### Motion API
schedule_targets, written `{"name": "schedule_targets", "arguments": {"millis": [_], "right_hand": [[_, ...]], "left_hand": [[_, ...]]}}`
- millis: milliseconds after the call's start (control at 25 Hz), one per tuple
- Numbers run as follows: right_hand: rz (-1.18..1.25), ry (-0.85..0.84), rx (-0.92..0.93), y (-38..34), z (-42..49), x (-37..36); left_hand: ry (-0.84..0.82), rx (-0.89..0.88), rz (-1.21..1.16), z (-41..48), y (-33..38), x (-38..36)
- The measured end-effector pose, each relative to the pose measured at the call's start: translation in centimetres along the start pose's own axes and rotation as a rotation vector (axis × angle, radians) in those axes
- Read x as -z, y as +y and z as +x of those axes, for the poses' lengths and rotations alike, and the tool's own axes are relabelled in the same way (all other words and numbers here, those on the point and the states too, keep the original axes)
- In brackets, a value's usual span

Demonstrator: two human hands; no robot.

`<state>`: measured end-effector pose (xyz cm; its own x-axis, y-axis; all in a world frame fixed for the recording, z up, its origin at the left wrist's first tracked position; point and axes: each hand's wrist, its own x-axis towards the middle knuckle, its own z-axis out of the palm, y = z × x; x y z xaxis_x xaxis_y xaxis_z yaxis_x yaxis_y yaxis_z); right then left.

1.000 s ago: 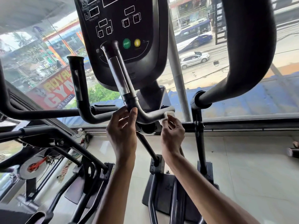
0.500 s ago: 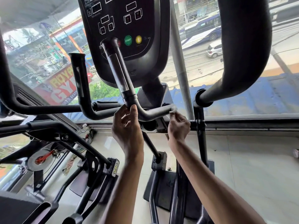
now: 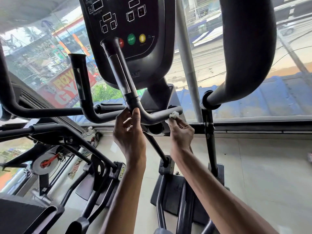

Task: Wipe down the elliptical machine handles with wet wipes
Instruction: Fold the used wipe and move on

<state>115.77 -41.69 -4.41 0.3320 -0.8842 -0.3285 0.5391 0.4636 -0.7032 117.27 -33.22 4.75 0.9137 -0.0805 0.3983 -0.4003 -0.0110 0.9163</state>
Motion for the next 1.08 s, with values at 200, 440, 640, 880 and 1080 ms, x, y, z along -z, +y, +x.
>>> {"name": "schedule_targets", "arguments": {"millis": [200,440,640,880,1080], "right_hand": [[0.015,-0.07,0.098,0.6,-3.8,-0.2],[-0.146,0.091,0.132,1.8,3.5,0.4],[-0.398,0.208,0.191,2.9,9.0,1.1],[-0.654,0.102,0.421,1.9,10.2,2.3],[-0.837,-0.14,0.612,0.4,10.8,3.1]], "left_hand": [[0.009,-0.018,-0.009,0.0,-0.2,-0.1],[-0.005,-0.055,0.029,0.1,-0.3,0.0],[-0.025,-0.059,0.015,0.2,-0.5,0.1],[-0.05,-0.059,-0.001,0.3,-0.6,0.4],[-0.045,-0.043,-0.022,-0.1,-0.4,-0.1]]}}
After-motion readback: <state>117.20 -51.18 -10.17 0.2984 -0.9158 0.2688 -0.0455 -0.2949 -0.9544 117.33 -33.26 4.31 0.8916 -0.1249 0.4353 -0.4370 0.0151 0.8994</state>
